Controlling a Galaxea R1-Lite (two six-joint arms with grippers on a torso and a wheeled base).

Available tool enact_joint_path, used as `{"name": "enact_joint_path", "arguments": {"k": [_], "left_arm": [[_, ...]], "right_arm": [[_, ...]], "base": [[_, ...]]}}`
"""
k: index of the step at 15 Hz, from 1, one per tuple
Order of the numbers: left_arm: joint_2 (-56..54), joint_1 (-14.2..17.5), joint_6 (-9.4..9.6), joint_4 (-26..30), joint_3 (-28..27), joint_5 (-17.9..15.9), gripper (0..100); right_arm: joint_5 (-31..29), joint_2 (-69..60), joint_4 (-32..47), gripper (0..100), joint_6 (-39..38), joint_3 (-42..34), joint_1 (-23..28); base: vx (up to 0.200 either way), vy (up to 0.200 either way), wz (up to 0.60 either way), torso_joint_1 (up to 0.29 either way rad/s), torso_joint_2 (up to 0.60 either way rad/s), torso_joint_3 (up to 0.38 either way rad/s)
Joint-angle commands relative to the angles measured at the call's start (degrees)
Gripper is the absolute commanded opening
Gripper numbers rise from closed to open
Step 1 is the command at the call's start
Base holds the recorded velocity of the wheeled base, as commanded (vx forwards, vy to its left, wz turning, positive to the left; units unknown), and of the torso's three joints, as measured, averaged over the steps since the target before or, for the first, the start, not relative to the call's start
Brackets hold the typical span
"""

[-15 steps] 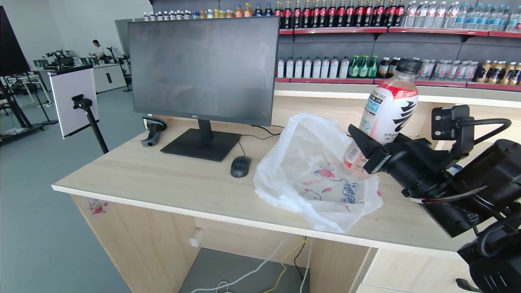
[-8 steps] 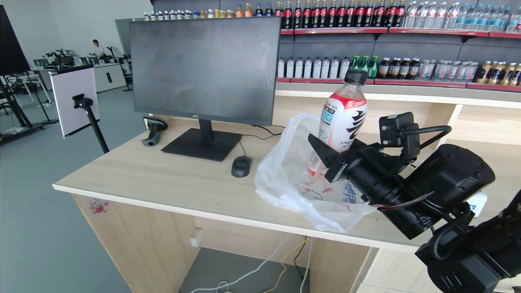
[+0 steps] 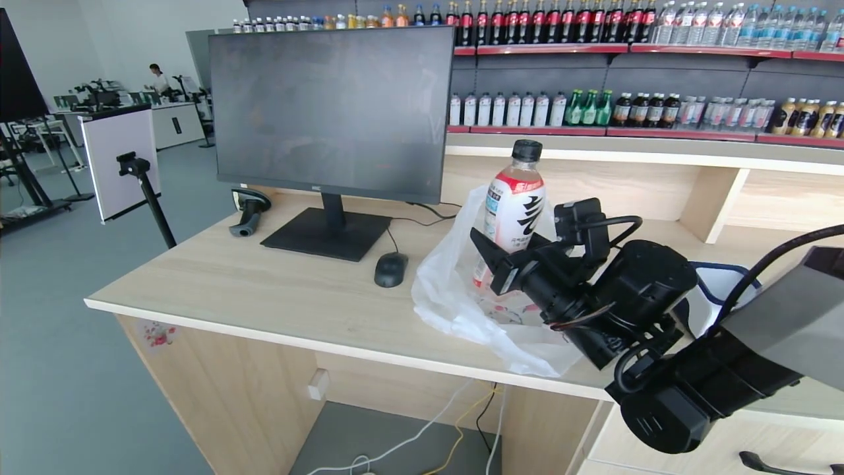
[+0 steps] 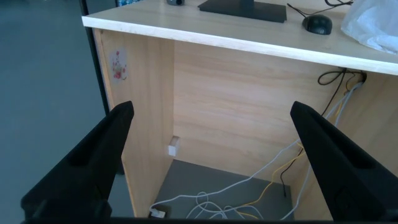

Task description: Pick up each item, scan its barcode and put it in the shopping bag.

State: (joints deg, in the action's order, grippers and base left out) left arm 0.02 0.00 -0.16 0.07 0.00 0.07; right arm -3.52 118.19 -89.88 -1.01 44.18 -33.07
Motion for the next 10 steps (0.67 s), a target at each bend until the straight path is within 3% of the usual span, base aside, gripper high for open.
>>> {"name": "enact_joint_path", "arguments": {"k": [1, 6, 10], "left_arm": [[0.0, 0.0, -0.02, -0.1, 0.0, 0.0, 100], [0.0, 0.1, -0.02, 0.0, 0.0, 0.0, 100], [0.0, 0.0, 0.07, 0.0, 0.0, 0.0, 100]], "right_arm": [[0.0, 2.8, -0.1, 0, -0.3, 3.0, 0.0], [0.0, 3.9, -0.1, 0, -1.6, 2.8, 4.4], [0.0, 4.9, -0.1, 0, -1.5, 2.8, 4.2]], "base": [[0.0, 0.0, 0.0, 0.0, 0.0, 0.0], [0.0, 0.0, 0.0, 0.0, 0.0, 0.0], [0.0, 0.0, 0.0, 0.0, 0.0, 0.0]]}}
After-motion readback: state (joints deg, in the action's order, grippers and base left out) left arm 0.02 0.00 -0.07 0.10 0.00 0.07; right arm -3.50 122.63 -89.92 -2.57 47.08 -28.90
